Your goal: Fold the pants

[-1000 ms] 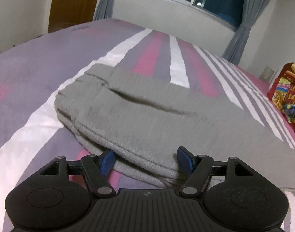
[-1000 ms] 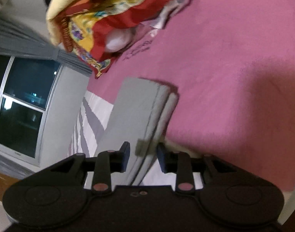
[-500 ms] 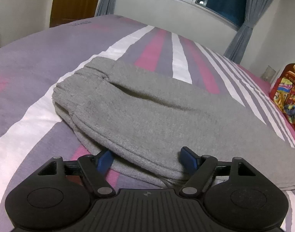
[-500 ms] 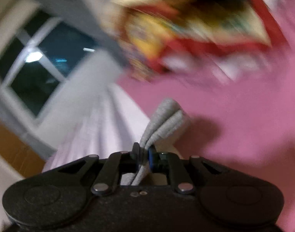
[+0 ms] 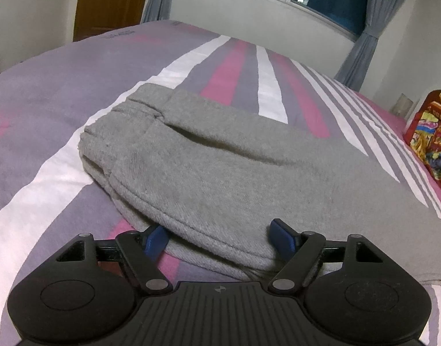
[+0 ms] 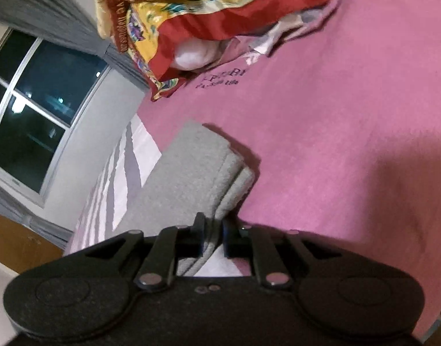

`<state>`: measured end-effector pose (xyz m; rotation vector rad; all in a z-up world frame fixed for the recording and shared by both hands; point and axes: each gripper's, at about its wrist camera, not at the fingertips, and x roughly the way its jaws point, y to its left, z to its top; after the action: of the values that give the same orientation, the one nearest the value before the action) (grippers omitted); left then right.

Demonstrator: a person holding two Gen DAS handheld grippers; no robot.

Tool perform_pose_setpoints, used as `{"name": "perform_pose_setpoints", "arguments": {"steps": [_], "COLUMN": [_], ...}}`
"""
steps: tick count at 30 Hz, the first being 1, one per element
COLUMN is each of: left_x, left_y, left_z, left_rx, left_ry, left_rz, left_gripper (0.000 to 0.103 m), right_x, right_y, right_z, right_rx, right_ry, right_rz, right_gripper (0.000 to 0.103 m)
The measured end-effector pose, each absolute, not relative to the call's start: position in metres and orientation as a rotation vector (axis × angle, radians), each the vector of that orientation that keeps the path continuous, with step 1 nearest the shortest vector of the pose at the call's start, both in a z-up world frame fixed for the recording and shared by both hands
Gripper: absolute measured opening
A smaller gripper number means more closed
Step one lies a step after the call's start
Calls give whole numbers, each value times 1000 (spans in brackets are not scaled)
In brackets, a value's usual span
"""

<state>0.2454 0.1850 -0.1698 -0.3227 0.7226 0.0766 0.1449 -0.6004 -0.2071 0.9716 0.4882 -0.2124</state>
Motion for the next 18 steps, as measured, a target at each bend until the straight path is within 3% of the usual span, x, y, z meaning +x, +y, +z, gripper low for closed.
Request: {"name": "perform_pose_setpoints", "arguments": {"steps": [4, 11, 13, 16, 18], "left_x": [227, 215, 220, 241, 252], "left_y": [204, 269, 280, 284, 287], "left_z": [-158, -164, -167, -173, -180], "left_rx": [-403, -651, -702, -692, -677], "left_ry": [607, 545, 527, 606, 650], "left_rz": [130, 199, 189, 205, 230], "left_gripper": [76, 75, 65, 27, 25], "right_x": [139, 136, 138, 140, 142], "right_y": [-601, -599, -597, -595, -595], "right_z": [-202, -205, -204, -203, -203], "right_rx": [982, 978, 972, 967, 964], "right_ry": [487, 480, 482, 483, 487], "right_rz": [-185, -187, -198, -207, -211], "right_gripper": [20, 22, 23, 25, 25]}}
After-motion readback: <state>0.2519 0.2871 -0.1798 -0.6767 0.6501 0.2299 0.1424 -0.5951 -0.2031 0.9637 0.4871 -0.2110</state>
